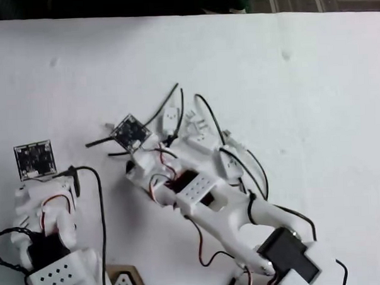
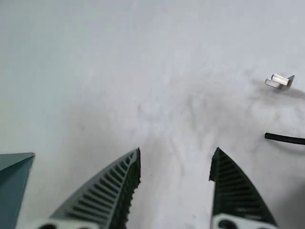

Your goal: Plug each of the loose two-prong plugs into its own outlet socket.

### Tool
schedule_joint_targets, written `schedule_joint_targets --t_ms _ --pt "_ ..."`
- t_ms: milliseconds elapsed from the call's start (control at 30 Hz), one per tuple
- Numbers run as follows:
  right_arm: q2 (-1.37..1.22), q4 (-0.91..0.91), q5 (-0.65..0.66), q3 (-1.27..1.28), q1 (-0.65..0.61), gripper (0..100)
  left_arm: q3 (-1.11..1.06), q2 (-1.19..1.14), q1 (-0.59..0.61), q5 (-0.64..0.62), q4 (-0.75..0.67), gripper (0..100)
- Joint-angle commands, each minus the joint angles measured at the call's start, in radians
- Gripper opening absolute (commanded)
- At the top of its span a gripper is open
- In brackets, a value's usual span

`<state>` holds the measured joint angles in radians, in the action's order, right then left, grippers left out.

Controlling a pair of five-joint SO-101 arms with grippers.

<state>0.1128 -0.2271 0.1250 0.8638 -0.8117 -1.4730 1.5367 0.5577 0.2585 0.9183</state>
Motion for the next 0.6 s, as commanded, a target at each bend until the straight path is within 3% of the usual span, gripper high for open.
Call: schedule_joint_targets --t_ms 0,167,567 --pt "-0.01 -0.076 0.009 0.009 0.024 1.7 0.005 0.008 0.002 0.011 -0.02 24" --pt "-0.013 -0.097 -0.006 0.009 -0.019 1.7 0.005 0.008 0.002 0.011 -0.02 24" --pt "-0.019 -0.185 -0.242 -0.026 -0.044 1.7 0.005 0.008 0.002 0.011 -0.02 24"
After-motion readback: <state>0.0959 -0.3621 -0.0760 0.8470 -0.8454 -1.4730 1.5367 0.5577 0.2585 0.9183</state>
